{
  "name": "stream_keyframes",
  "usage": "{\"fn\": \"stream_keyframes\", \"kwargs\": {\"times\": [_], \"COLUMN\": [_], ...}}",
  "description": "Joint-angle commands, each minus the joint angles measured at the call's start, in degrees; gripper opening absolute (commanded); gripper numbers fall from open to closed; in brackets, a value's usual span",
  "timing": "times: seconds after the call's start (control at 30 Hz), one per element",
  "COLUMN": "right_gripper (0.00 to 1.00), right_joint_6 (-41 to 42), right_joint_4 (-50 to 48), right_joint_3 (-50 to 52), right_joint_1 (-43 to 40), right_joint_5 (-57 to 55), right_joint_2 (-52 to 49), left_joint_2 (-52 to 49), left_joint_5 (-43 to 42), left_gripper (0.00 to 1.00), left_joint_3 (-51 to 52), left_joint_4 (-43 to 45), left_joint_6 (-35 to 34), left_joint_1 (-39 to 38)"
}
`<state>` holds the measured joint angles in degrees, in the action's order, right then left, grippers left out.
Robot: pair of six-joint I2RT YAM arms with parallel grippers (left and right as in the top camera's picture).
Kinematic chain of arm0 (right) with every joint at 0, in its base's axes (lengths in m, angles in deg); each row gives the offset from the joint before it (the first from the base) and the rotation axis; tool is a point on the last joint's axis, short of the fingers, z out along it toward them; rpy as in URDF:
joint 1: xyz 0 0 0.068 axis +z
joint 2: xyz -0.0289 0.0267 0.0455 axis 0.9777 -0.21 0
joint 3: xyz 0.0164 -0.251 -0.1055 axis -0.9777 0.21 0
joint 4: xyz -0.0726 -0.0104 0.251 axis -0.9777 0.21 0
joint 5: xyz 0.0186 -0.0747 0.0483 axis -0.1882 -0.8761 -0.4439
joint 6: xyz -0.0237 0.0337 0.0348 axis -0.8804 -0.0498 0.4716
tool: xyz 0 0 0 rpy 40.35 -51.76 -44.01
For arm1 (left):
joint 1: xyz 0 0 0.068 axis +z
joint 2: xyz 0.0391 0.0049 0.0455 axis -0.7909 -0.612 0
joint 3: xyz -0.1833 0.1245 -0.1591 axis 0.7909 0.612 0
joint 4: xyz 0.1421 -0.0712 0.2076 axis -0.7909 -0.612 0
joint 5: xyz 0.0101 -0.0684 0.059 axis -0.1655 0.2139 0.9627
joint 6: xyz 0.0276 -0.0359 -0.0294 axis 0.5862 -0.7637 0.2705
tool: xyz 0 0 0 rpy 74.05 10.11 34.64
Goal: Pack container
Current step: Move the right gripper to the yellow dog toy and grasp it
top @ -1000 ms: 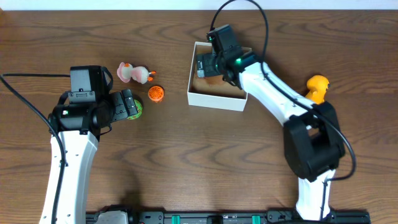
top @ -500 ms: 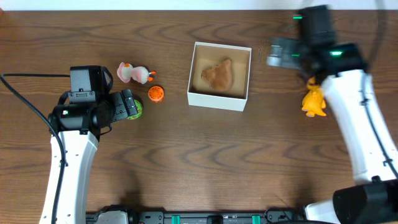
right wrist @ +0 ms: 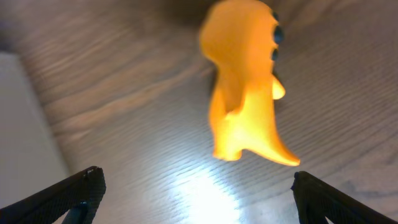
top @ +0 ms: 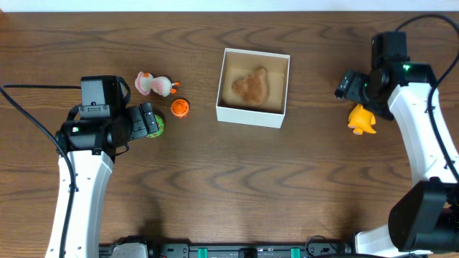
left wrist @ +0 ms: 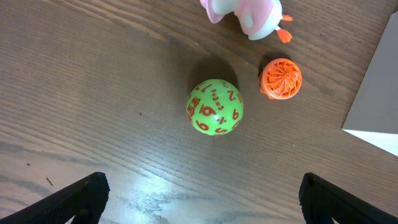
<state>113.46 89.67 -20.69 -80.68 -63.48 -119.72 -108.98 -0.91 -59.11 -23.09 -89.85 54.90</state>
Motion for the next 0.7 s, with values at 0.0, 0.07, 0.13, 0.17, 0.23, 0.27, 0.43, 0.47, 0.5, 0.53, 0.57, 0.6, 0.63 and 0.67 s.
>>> {"fn": "stream_keyframes", "kwargs": {"times": [0.0,0.07,0.13,0.17,0.23,0.27,0.43,0.47,0.5,0.53,0.57,0.6,0.63,0.67], "right_gripper": [0.99,0.99,0.99,0.99,0.98,0.96,0.86,0.83,0.78,0.77,0.72,0.68,0.66,0.64], "right_joint_6": [3.1,3.1,3.1,3.1,3.1,3.1,3.1,3.1,3.2,3.4,3.5,3.5,3.5,3.5], "right_joint_4": [-3.8,-7.0,-10.0,-11.6,-15.5,-17.9,-30.1,-32.0,-33.0,-33.6,-33.7,-33.7,-33.7,-33.7], "right_joint_3": [5.6,8.7,11.7,13.3,16.1,17.6,23.9,24.9,25.6,26.1,26.3,26.5,26.8,27.1], "right_joint_1": [-3.9,-5.3,-6.1,-6.3,-6.4,-6.4,-6.3,-6.3,-6.3,-6.2,-6.2,-6.2,-6.2,-6.2], "right_joint_5": [-2.2,-1.6,-1.4,-1.4,-1.4,-1.4,1.0,1.3,1.2,1.2,1.2,1.2,1.2,1.2], "right_joint_2": [-0.3,-0.3,-0.4,-0.4,-0.5,-0.5,-0.6,-0.6,-0.6,-0.6,-0.6,-0.6,-0.6,-0.6], "left_joint_2": [-0.4,-0.4,-0.4,-0.4,-0.4,-0.4,-0.4,-0.4,-0.4,-0.4,-0.4,-0.4,-0.4,-0.4], "left_joint_5": [0.2,0.2,0.2,0.2,0.3,0.2,0.2,0.2,0.3,0.3,0.2,0.3,0.2,0.2], "left_gripper": [0.98,0.98,0.98,0.98,0.98,0.98,0.98,0.98,0.98,0.98,0.98,0.98,0.98,0.98], "left_joint_3": [-1.1,-1.1,-1.1,-1.1,-1.1,-1.1,-1.1,-1.1,-1.1,-1.1,-1.1,-1.1,-1.1,-1.1], "left_joint_4": [0.0,0.0,0.0,0.0,0.0,0.0,0.0,0.0,0.0,0.0,0.0,0.0,0.0,0.0], "left_joint_6": [0.9,0.9,0.9,0.9,0.9,0.9,0.9,0.9,0.9,0.9,0.9,0.9,0.9,0.9], "left_joint_1": [0.3,0.3,0.3,0.3,0.3,0.3,0.3,0.3,0.3,0.3,0.3,0.3,0.3,0.3]}}
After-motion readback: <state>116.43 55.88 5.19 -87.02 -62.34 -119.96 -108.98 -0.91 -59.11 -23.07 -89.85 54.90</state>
